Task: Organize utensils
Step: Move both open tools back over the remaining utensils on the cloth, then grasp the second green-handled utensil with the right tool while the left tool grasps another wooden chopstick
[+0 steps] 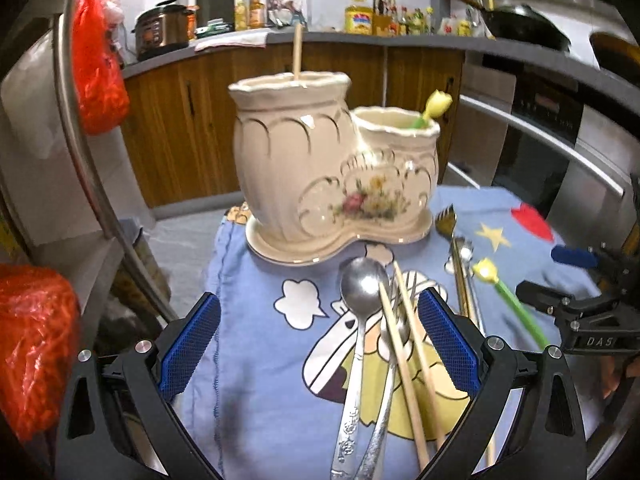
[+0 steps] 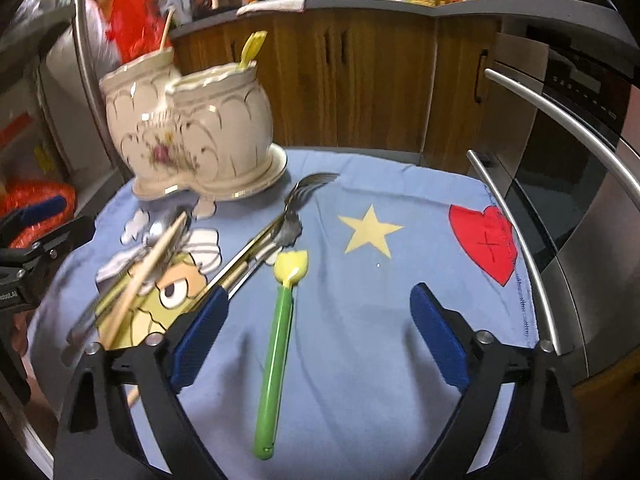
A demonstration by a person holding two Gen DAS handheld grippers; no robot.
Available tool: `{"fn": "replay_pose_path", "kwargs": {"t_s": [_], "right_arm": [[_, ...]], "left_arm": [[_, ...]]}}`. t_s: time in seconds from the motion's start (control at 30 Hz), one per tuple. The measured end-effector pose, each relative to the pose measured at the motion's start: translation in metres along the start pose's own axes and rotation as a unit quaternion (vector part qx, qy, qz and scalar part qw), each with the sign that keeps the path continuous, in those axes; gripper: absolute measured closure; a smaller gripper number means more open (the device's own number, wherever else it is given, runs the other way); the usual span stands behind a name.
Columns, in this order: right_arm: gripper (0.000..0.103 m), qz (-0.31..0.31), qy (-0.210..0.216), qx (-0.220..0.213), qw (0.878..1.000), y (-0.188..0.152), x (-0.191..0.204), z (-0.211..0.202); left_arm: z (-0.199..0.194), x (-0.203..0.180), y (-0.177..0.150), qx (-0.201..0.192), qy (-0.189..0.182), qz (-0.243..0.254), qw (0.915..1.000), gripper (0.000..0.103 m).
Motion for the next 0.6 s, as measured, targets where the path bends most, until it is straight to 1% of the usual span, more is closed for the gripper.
{"fn": "replay_pose_path", "kwargs": {"t_s": [0.03, 0.07, 0.1, 0.13, 0.17, 0.23, 0.27, 0.33, 0.4, 0.43, 0.47, 0.5, 0.57, 0.6], "right_arm": [[0.027, -0.006, -0.002, 0.002, 1.000, -0.001, 0.001, 0.002], [0.031, -0.011, -0.005, 0.006, 1.000, -0.003, 0.002, 0.004], [0.039, -0.013, -0.005, 0.011, 1.000, -0.002, 0.002, 0.005], [0.044, -0.014, -0.001, 0.016, 1.000, -0.003, 0.003, 0.007], [0.046, -0.012, 0.007, 0.019, 1.000, -0.004, 0.003, 0.008], [0.059, -0.013, 0.016, 0.028, 0.999, -0.005, 0.005, 0.011], [0.061, -0.014, 0.019, 0.032, 0.999, -0.005, 0.006, 0.012], [0.070, -0.017, 0.024, 0.036, 0.999, -0.005, 0.008, 0.013], [0.072, -0.018, 0.031, 0.039, 0.999, -0.006, 0.010, 0.014], [0.073, -0.020, 0.032, 0.041, 0.998, -0.006, 0.011, 0.015], [0.074, -0.023, 0.032, 0.043, 0.998, -0.006, 0.012, 0.016], [0.075, -0.024, 0.033, 0.042, 0.998, -0.006, 0.013, 0.015], [0.076, -0.024, 0.032, 0.044, 0.998, -0.006, 0.014, 0.015], [0.076, -0.024, 0.033, 0.045, 0.998, -0.005, 0.014, 0.015]], "left_arm": [[0.001, -0.002, -0.001, 0.002, 0.000, 0.005, 1.0000, 0.005], [0.003, -0.005, -0.002, 0.008, -0.005, 0.011, 0.9999, 0.005], [0.005, -0.008, -0.003, 0.015, -0.013, 0.014, 0.9997, 0.005], [0.006, -0.010, -0.003, 0.019, -0.017, 0.016, 0.9995, 0.005], [0.007, -0.013, -0.003, 0.023, -0.023, 0.019, 0.9993, 0.005], [0.008, -0.020, -0.003, 0.028, -0.032, 0.025, 0.9988, 0.005], [0.009, -0.023, -0.003, 0.028, -0.036, 0.028, 0.9985, 0.007], [0.010, -0.027, -0.003, 0.030, -0.043, 0.033, 0.9981, 0.008], [0.012, -0.031, -0.003, 0.031, -0.050, 0.037, 0.9976, 0.010], [0.013, -0.033, -0.002, 0.033, -0.053, 0.039, 0.9973, 0.018], [0.015, -0.035, -0.002, 0.036, -0.056, 0.042, 0.9969, 0.028], [0.018, -0.037, -0.002, 0.040, -0.059, 0.047, 0.9963, 0.033], [0.023, -0.039, -0.002, 0.048, -0.061, 0.053, 0.9956, 0.045], [0.024, -0.041, -0.002, 0.051, -0.063, 0.057, 0.9951, 0.049]]}}
Point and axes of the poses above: each gripper's, at about its wrist camera, not at the fingertips, and z roughly the way its jaws point, x to its left, y to its top, the point moved 3 cm from there along z, roughly the way its jaws point, and after that the axes turned 6 degrees about x, right-handed, at the moved point
